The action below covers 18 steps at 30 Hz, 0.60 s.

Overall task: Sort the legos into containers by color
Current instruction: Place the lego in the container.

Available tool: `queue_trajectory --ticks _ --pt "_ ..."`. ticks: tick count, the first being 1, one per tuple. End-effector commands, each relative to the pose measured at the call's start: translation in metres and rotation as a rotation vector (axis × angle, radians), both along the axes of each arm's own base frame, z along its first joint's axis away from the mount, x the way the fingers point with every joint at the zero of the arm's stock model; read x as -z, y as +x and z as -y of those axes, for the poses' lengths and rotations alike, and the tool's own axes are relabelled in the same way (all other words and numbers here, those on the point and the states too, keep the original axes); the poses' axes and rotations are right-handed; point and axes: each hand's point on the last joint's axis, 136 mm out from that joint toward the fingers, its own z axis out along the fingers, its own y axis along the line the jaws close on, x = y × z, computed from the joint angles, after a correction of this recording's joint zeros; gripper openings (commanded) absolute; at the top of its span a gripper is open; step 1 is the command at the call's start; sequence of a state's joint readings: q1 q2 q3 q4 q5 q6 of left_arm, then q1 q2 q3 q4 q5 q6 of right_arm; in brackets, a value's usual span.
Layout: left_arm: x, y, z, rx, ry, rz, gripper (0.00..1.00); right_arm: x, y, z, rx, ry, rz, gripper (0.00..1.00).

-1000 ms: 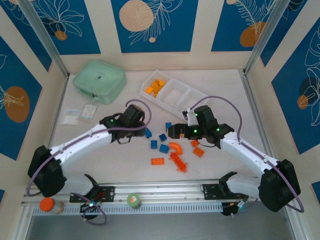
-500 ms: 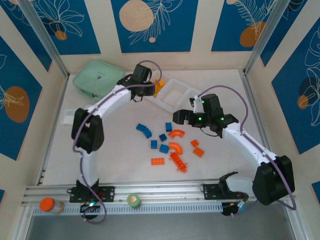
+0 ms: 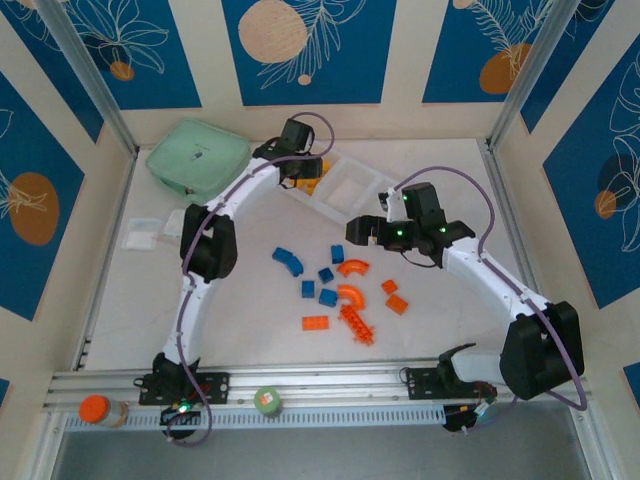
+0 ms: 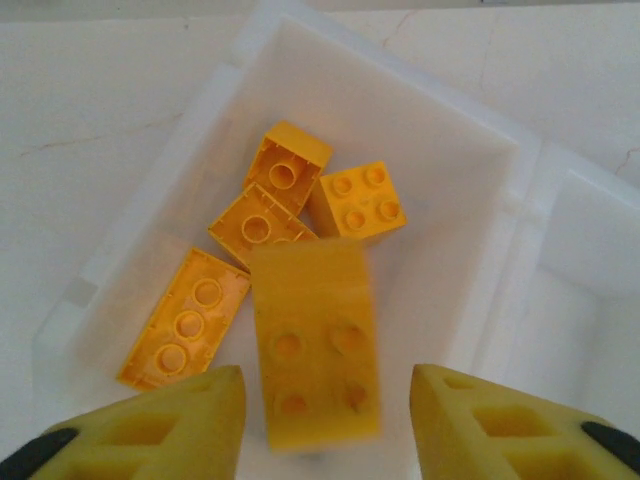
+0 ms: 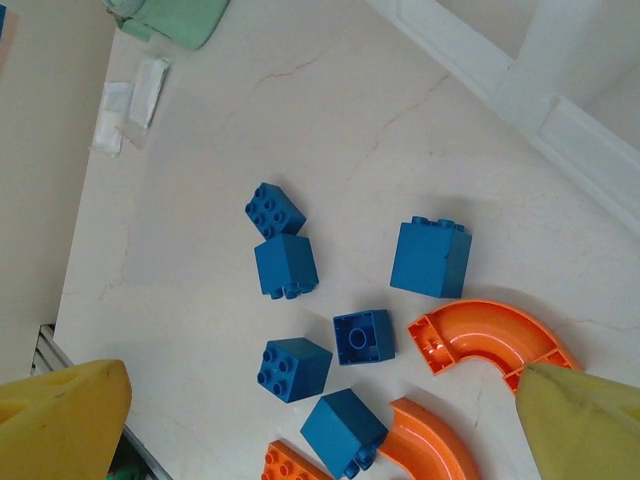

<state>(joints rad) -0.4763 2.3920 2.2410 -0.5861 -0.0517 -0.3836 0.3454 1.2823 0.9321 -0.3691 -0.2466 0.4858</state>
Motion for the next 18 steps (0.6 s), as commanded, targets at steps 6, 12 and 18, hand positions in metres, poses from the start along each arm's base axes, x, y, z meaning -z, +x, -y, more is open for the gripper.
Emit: queue_trajectory --ticks 6,12,18 --pt "-0.063 -0.018 -0.015 0.017 -0.009 0.034 0.56 -0.012 -0.008 -0.007 -0.053 0.018 0.002 0.99" --pt "-0.088 -0.073 -0.016 0.074 -0.119 0.003 0.62 0.000 -0.020 -0.009 -0.074 -0.038 -0.034 0.99" --pt "-0.099 -0.143 -0.035 0.101 -0.177 -0.011 0.72 0.013 -0.036 -0.016 -0.117 -0.098 -0.073 0.99"
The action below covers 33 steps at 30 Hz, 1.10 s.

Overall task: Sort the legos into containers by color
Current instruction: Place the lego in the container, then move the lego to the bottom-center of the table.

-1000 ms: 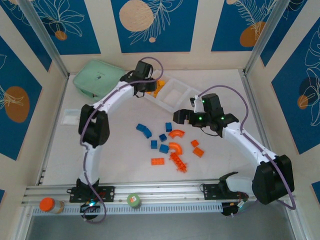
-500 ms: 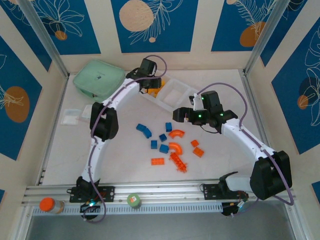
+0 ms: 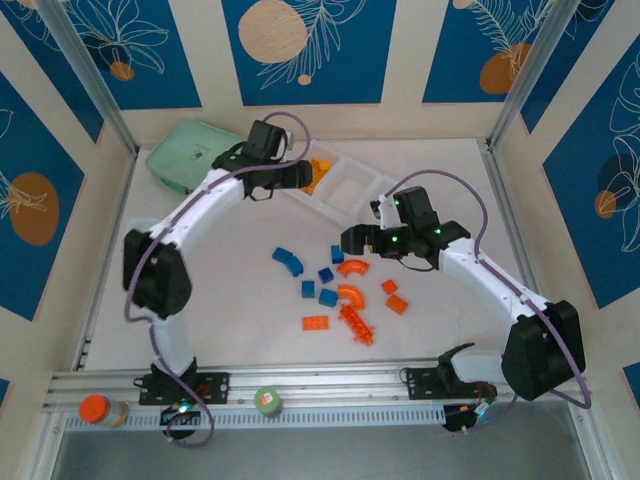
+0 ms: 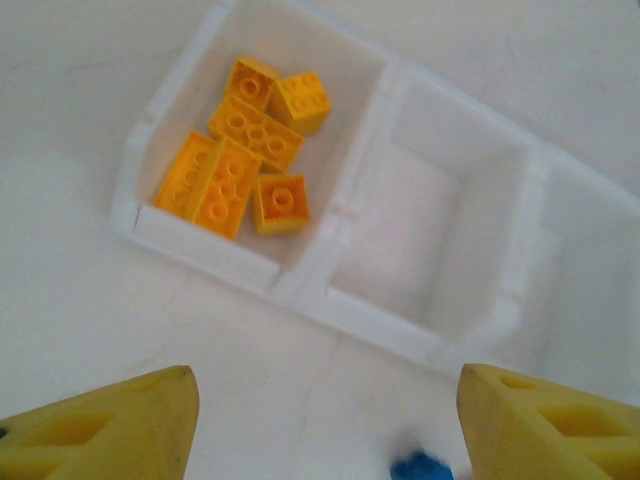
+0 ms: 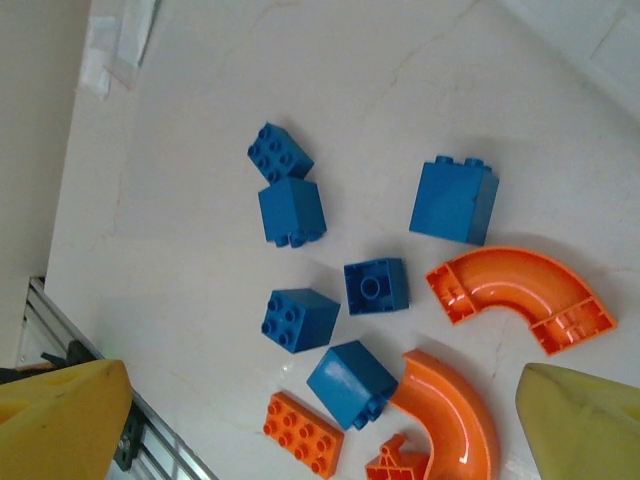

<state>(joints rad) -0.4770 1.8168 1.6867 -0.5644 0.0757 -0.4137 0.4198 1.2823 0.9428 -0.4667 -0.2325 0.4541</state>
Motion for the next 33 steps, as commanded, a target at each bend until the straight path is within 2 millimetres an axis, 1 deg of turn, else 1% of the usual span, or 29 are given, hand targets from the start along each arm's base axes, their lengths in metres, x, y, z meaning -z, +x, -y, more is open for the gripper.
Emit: queue_trajectory --ticks 1,6,10,13,16,19,25,30,33 --pt "-0.008 -0.037 -0.003 0.036 -0.065 0.000 0.74 0.006 -0.012 -0.002 -0.042 -0.070 -0.024 0.99" --pt "0.011 -0.098 -0.022 0.025 -0.085 -0.045 0.81 0.022 -0.025 0.000 -0.069 -0.171 -0.051 0.99" --pt "0.030 -0.145 -0.036 0.016 -0.068 -0.087 0.88 0.032 -0.038 -0.005 -0.100 -0.215 -0.067 0.99" --pt "0.045 -0.176 -0.042 0.014 -0.048 -0.107 0.94 0.039 -0.046 -0.009 -0.114 -0.251 -0.082 0.99" --pt "0.060 -0.202 -0.049 -0.003 -0.040 -0.136 0.99 0.047 -0.053 -0.017 -0.134 -0.276 -0.095 0.99" --pt "0.070 -0.221 -0.057 -0.024 -0.026 -0.145 0.99 0.054 -0.059 -0.024 -0.147 -0.301 -0.105 0.99" --pt "0.086 -0.245 -0.070 -0.061 -0.022 -0.163 0.99 0.071 -0.067 -0.039 -0.165 -0.360 -0.119 1.00" --pt "0.097 -0.258 -0.082 -0.085 -0.019 -0.180 0.99 0.082 -0.072 -0.050 -0.173 -0.413 -0.120 0.98" --pt "0.101 -0.261 -0.090 -0.112 -0.016 -0.179 0.99 0.089 -0.075 -0.056 -0.167 -0.425 -0.124 0.96"
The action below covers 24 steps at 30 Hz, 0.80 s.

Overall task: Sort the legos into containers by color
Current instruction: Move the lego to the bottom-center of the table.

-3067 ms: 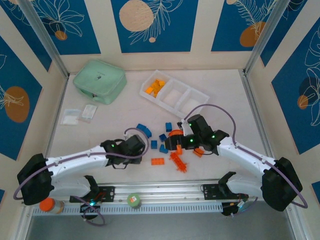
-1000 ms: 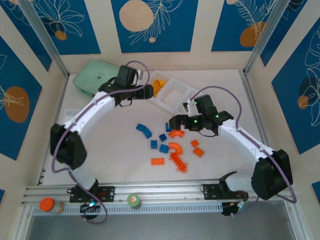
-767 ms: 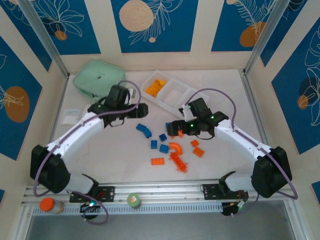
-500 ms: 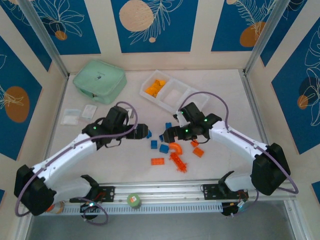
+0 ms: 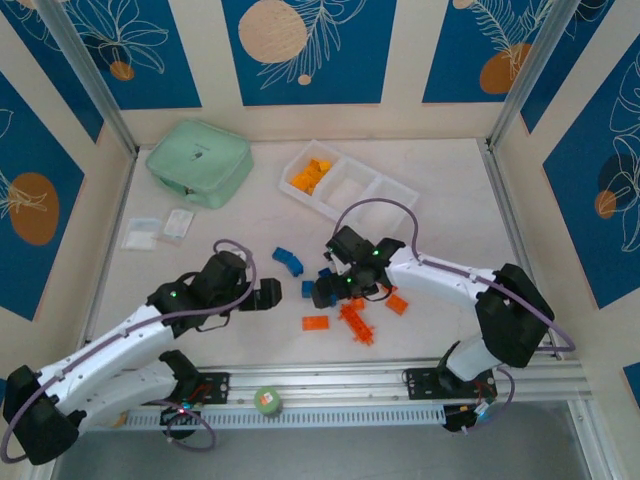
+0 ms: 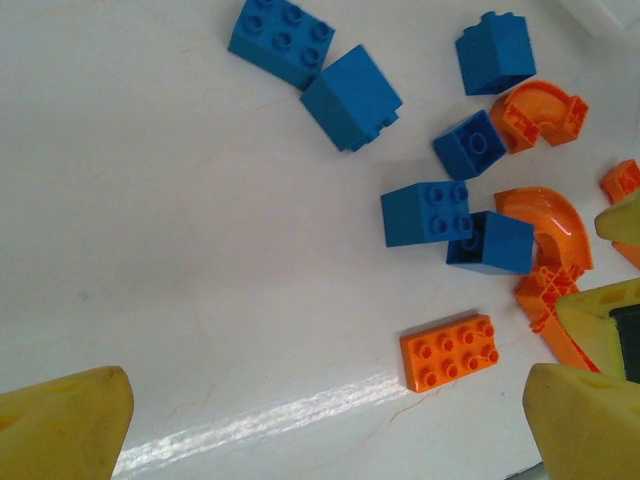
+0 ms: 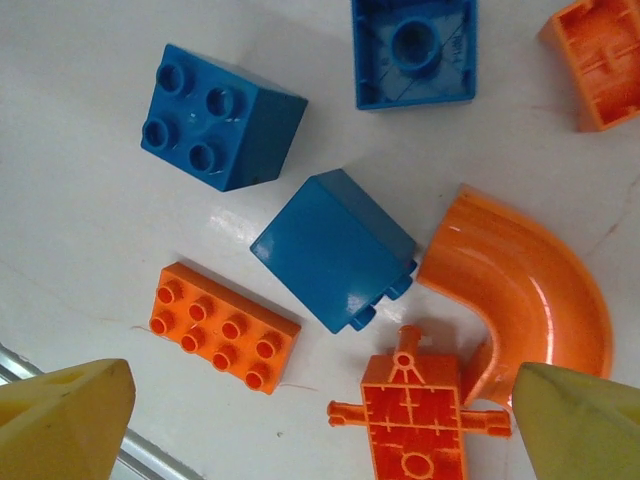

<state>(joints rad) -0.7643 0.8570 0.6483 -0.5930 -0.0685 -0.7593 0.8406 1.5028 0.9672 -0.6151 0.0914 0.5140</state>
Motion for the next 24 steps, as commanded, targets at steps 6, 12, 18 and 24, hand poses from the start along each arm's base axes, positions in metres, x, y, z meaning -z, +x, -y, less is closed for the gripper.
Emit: queue_trajectory --ticks 6,12,18,24 --pt "0.010 -0.009 -0.018 -0.064 0.027 -0.014 0.99 0.002 0.005 -0.017 0.036 -0.043 0.030 0.88" --pt "0.014 -0.009 -0.020 -0.069 0.032 -0.015 0.99 0.007 0.009 -0.016 0.057 -0.087 0.045 0.75" --pt "0.015 -0.009 -0.023 -0.080 0.045 -0.012 0.99 0.014 0.012 -0.019 0.069 -0.122 0.042 0.68" --pt "0.015 -0.009 -0.026 -0.089 0.057 -0.007 0.99 0.020 0.019 -0.028 0.021 -0.157 0.074 0.68"
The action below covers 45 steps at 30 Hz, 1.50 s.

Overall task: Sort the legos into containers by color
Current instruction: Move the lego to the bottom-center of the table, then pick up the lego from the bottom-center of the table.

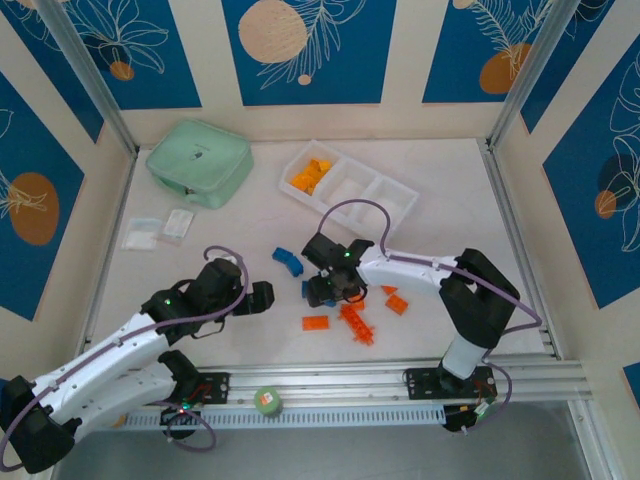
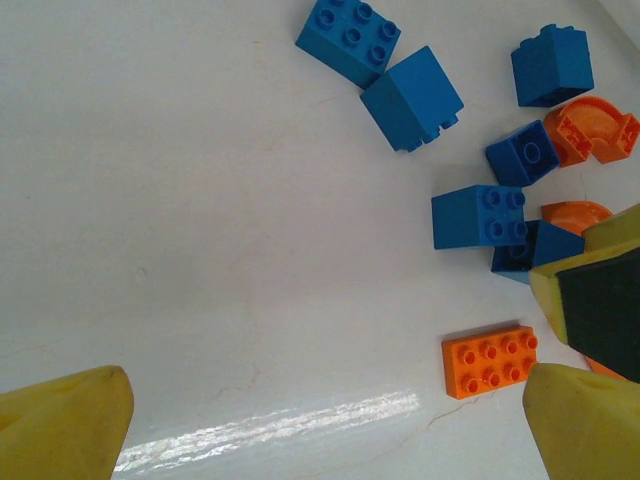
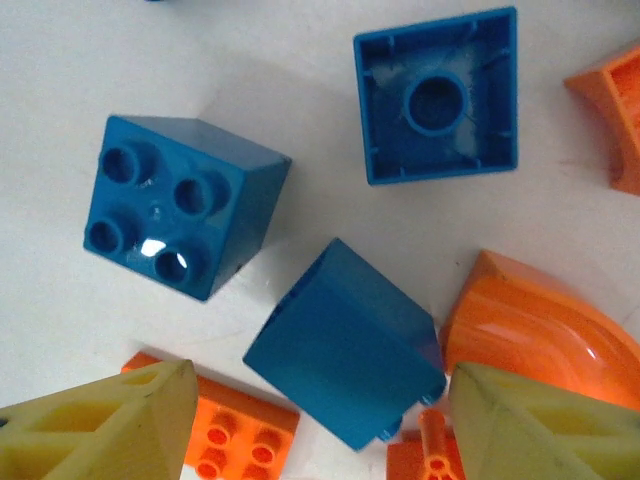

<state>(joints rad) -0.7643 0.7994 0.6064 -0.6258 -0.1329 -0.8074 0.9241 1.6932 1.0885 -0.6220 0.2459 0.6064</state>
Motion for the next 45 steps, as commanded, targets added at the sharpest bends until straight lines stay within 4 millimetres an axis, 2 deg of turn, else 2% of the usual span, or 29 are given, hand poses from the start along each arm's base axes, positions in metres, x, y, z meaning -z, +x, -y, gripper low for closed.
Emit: queue_trajectory --ticks 1,4,8,13,16,20,26,32,45 --pt "0.007 -0.006 -0.009 -0.011 0.036 -0.012 0.99 -0.005 0.003 -0.010 -0.047 -0.024 0.039 0.67" --pt "0.007 -0.007 -0.011 -0.016 0.043 -0.013 0.99 -0.005 -0.004 -0.018 -0.074 -0.017 0.032 0.63" --pt "0.006 -0.008 -0.015 -0.028 0.044 -0.009 0.99 -0.005 -0.010 -0.025 -0.099 -0.028 0.030 0.63" --pt "0.003 -0.008 -0.016 -0.034 0.037 0.002 0.99 -0.006 -0.001 -0.014 -0.134 -0.110 0.088 0.72" --pt "0.004 -0.008 -0.017 -0.034 0.041 0.000 0.99 -0.003 -0.003 -0.018 -0.195 -0.112 0.086 0.76" --pt "0.004 -0.008 -0.018 -0.039 0.044 -0.002 0.99 0.005 -0.007 -0.025 -0.271 -0.118 0.059 0.76" --pt "0.007 -0.010 -0.018 -0.037 0.047 -0.010 0.99 0.018 -0.008 -0.023 -0.323 -0.163 0.034 0.75" --pt "0.006 -0.008 -0.016 -0.035 0.044 -0.010 0.99 0.024 -0.005 -0.022 -0.323 -0.185 0.039 0.65" --pt "0.004 -0.005 -0.012 -0.029 0.037 -0.007 0.99 0.022 -0.006 -0.024 -0.350 -0.172 0.044 0.40"
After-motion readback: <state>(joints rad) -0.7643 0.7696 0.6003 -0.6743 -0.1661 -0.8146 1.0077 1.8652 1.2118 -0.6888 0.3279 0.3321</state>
